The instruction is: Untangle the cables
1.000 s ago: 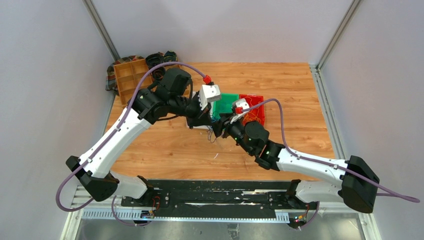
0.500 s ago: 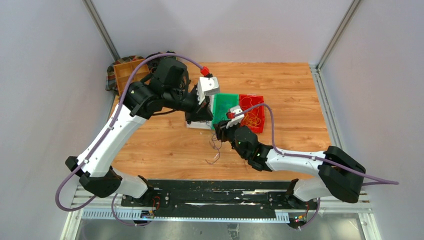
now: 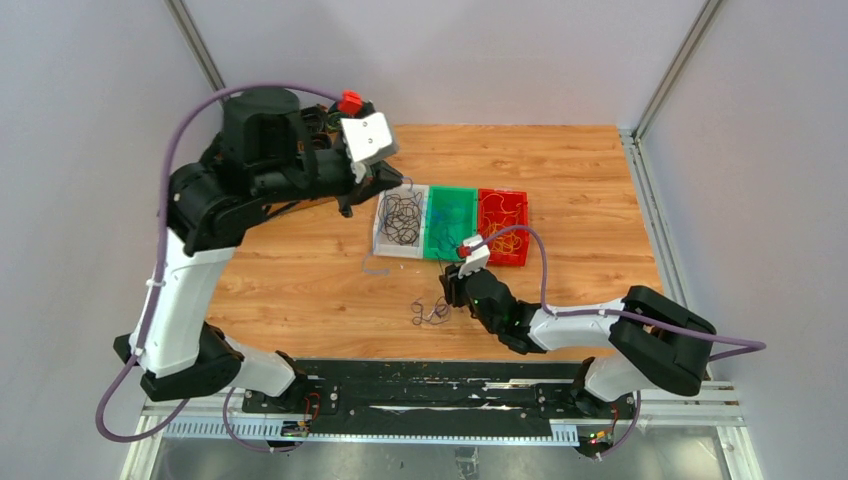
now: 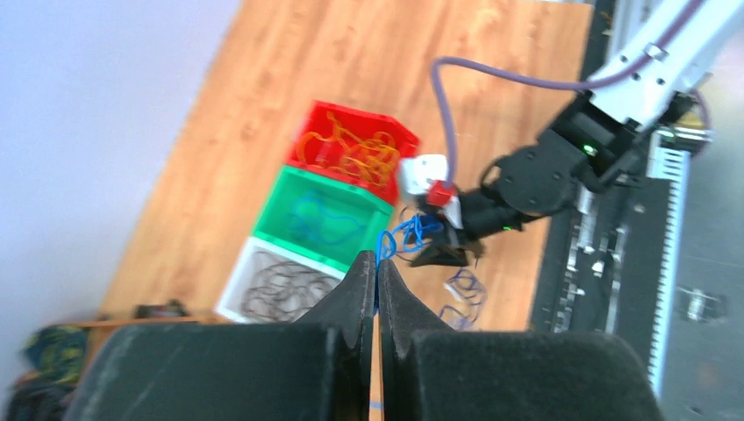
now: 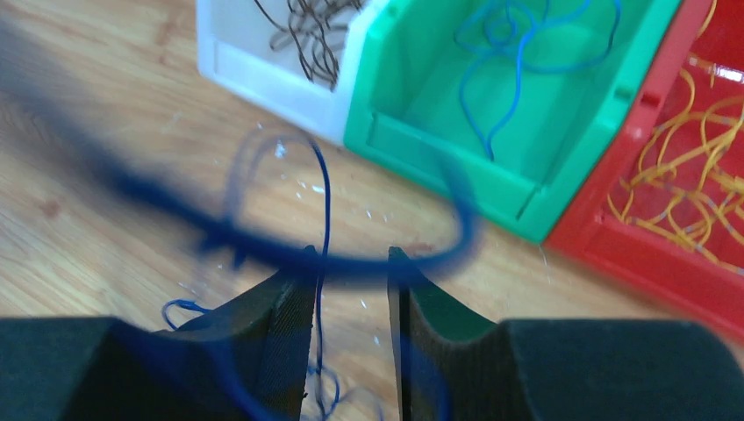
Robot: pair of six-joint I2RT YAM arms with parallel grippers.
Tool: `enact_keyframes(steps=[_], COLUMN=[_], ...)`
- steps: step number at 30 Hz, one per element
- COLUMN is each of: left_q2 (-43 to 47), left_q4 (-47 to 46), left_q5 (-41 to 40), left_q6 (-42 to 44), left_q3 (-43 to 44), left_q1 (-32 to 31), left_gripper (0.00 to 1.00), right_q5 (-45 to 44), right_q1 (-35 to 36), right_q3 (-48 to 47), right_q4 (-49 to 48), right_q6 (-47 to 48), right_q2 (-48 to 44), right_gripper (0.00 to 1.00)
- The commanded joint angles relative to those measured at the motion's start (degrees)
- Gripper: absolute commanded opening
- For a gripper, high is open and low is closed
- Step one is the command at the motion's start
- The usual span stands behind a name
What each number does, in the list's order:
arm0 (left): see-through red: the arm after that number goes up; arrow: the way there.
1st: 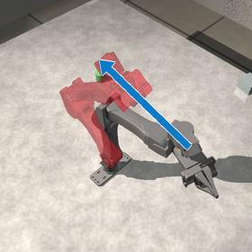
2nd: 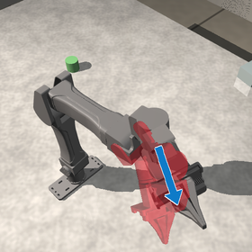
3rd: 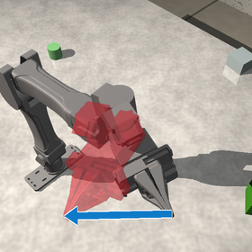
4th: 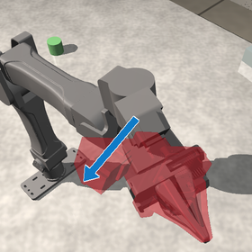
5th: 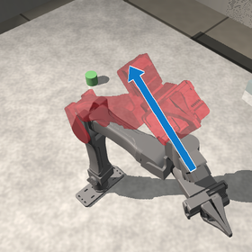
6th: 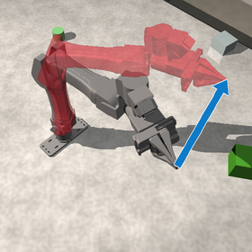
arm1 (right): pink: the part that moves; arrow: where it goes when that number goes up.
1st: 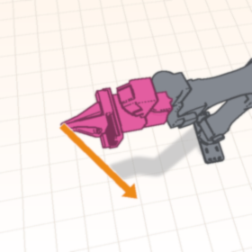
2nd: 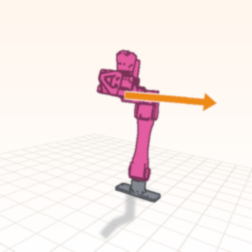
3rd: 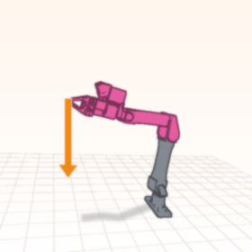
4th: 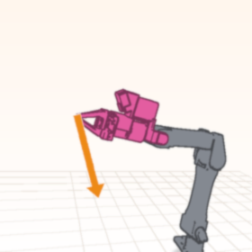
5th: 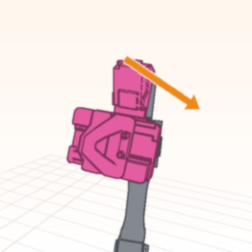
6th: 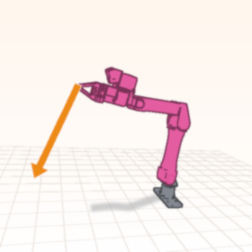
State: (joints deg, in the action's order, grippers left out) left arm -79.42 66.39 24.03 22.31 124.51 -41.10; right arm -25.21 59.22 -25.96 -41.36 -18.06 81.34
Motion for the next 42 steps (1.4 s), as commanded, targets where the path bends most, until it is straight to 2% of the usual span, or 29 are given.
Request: enact_keyframes(steps=[1,5,8,11,14,18,21,25,31,34,36,39,40,42], left_q2=[-2.07,-3.24,-2.17,0.25,1.54,2.48,2.62,2.75,3.30,3.43,3.56,3.49,3.41,3.51], left_q4=[-0.48,-0.65,-0.56,-0.58,-0.56,-0.57,-0.52,-0.52,-0.52,-0.48,-0.55,-0.56,-0.56,-0.56], left_q5=[-7.60,-9.60,-9.24,-7.57,-7.63,-6.09,-5.38,-4.93,-3.27,-2.95,-2.98,-3.54,-3.86,-4.66], left_q6=[3.11,5.32,5.89,6.28,6.87,6.71,6.66,6.75,5.72,5.49,5.55,5.76,5.98,7.01], left_q3=[11.28,16.88,14.01,8.19,4.16,2.21,2.06,2.13,2.22,2.66,2.97,3.97,4.26,4.74], left_q1=[-0.47,-0.47,-0.47,-0.47,-0.47,-0.47,-0.47,-0.47,-0.47,-0.47,-0.47,-0.47,-0.47,-0.47], left_gripper=[0.00,0.00,0.00,0.00,0.00,0.00,0.00,0.00,0.00,0.00,0.00,0.00,0.00,0.00], right_q5=[1.34,1.86,2.17,2.42,3.11,9.28,14.55,21.95,25.42,22.88,22.03,20.79,19.91,18.77], right_q1=[0.46,0.50,0.54,0.54,0.54,0.67,0.85,0.81,0.72,0.72,0.63,0.63,0.63,0.63], right_q3=[2.57,3.28,3.45,2.69,-0.97,-5.32,-8.02,-12.55,-15.93,-18.04,-18.02,-17.11,-16.48,-14.45], right_q4=[-1.44,-1.49,-1.52,-0.53,4.55,7.59,7.99,7.05,1.03,1.80,1.00,1.26,1.49,1.28], right_q6=[-3.21,-4.11,-4.35,-2.67,-0.10,3.63,5.70,8.69,11.11,11.81,11.91,11.35,10.70,10.25], right_q2=[1.45,2.47,1.67,-2.56,-8.50,-13.75,-15.22,-12.68,-8.07,-6.24,-5.61,-5.21,-5.21,-5.59], right_gripper=[0.36,0.34,0.32,0.42,0.54,0.71,0.73,0.75,0.76,0.63,0.49,0.10,0.02,0.01])
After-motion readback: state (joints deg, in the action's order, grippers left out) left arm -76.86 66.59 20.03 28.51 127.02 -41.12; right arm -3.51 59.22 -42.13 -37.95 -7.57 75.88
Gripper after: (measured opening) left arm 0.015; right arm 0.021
